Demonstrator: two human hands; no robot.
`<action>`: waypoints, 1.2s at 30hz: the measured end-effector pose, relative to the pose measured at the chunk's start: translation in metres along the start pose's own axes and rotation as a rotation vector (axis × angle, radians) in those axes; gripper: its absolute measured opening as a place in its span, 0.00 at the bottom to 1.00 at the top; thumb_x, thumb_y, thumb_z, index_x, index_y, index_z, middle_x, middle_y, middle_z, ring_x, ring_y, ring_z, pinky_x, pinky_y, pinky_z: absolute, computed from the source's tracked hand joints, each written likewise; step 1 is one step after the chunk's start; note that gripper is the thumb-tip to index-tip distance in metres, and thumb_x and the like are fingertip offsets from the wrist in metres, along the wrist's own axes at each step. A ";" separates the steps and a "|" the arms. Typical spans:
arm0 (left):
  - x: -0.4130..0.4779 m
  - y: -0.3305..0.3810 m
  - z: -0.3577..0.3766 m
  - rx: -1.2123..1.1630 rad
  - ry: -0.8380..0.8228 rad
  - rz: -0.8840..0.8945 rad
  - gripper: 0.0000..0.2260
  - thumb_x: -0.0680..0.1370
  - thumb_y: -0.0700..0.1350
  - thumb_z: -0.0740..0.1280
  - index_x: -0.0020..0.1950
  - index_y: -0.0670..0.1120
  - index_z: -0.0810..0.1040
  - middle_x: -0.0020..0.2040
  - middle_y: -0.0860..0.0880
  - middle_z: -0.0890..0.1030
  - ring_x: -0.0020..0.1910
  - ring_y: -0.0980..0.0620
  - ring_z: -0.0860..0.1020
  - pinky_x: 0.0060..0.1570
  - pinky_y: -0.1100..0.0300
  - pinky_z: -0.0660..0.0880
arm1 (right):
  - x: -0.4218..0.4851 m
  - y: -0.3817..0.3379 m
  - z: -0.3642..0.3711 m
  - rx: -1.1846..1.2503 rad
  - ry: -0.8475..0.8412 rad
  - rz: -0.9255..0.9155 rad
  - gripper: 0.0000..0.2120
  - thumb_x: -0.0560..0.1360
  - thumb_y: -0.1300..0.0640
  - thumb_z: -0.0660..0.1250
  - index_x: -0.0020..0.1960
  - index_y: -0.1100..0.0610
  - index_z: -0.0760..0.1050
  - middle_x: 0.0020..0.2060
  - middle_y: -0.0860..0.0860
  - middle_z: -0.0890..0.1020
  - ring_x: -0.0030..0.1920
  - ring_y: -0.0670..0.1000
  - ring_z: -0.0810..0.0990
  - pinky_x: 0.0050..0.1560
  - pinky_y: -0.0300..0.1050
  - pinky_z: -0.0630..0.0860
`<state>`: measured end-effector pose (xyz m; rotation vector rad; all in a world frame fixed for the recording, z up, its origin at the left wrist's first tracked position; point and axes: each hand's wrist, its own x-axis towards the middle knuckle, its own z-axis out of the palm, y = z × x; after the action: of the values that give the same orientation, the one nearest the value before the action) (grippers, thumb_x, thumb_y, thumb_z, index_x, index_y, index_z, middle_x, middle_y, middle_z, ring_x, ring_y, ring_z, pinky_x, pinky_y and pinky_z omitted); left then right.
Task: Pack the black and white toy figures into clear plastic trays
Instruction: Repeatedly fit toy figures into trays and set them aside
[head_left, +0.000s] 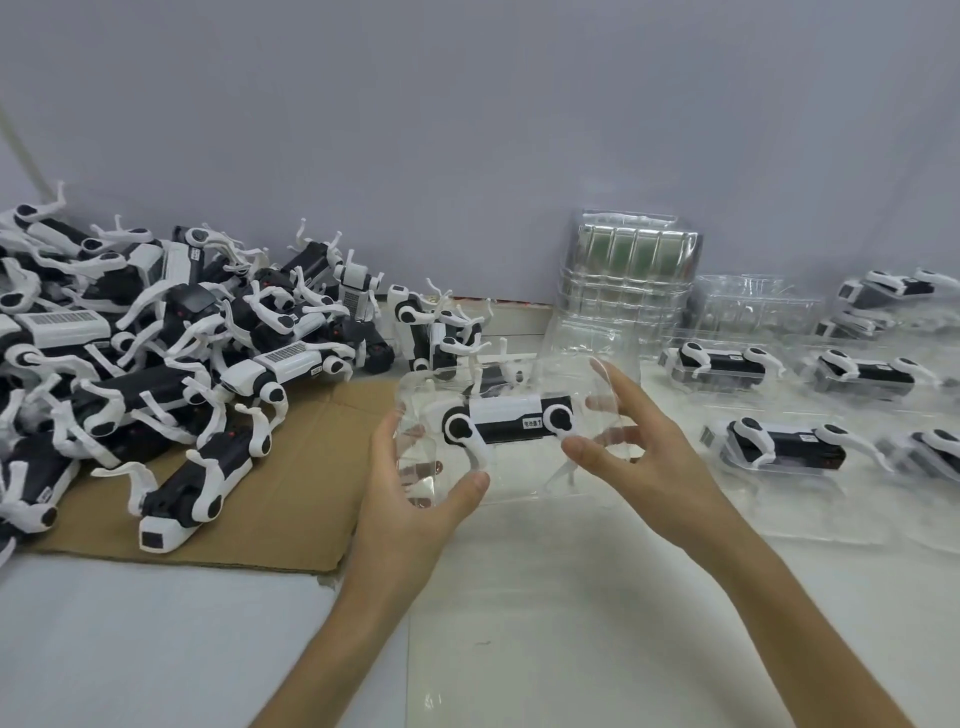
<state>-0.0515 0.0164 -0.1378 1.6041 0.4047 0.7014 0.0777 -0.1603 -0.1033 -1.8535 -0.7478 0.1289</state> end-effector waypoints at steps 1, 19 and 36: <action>0.000 0.000 -0.001 0.002 0.007 0.010 0.33 0.63 0.55 0.77 0.62 0.71 0.65 0.62 0.64 0.74 0.53 0.66 0.78 0.48 0.65 0.74 | 0.000 0.000 0.003 0.012 0.019 -0.002 0.39 0.64 0.33 0.70 0.72 0.29 0.61 0.62 0.37 0.75 0.50 0.39 0.78 0.44 0.28 0.74; 0.009 0.002 -0.010 -0.035 -0.079 -0.106 0.43 0.59 0.57 0.80 0.72 0.54 0.70 0.61 0.49 0.81 0.56 0.51 0.81 0.60 0.50 0.78 | 0.001 0.001 0.002 0.142 0.006 -0.007 0.40 0.63 0.36 0.75 0.72 0.36 0.64 0.50 0.39 0.80 0.46 0.42 0.79 0.46 0.34 0.74; -0.002 -0.001 0.002 0.049 0.244 0.019 0.38 0.60 0.60 0.79 0.67 0.53 0.71 0.52 0.56 0.82 0.43 0.57 0.82 0.47 0.54 0.80 | -0.016 -0.010 0.034 -0.229 0.365 -0.437 0.06 0.72 0.57 0.73 0.47 0.48 0.80 0.38 0.39 0.81 0.34 0.45 0.77 0.39 0.29 0.68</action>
<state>-0.0522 0.0139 -0.1396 1.5741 0.5886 0.9125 0.0459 -0.1400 -0.1125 -1.8080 -0.9130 -0.5817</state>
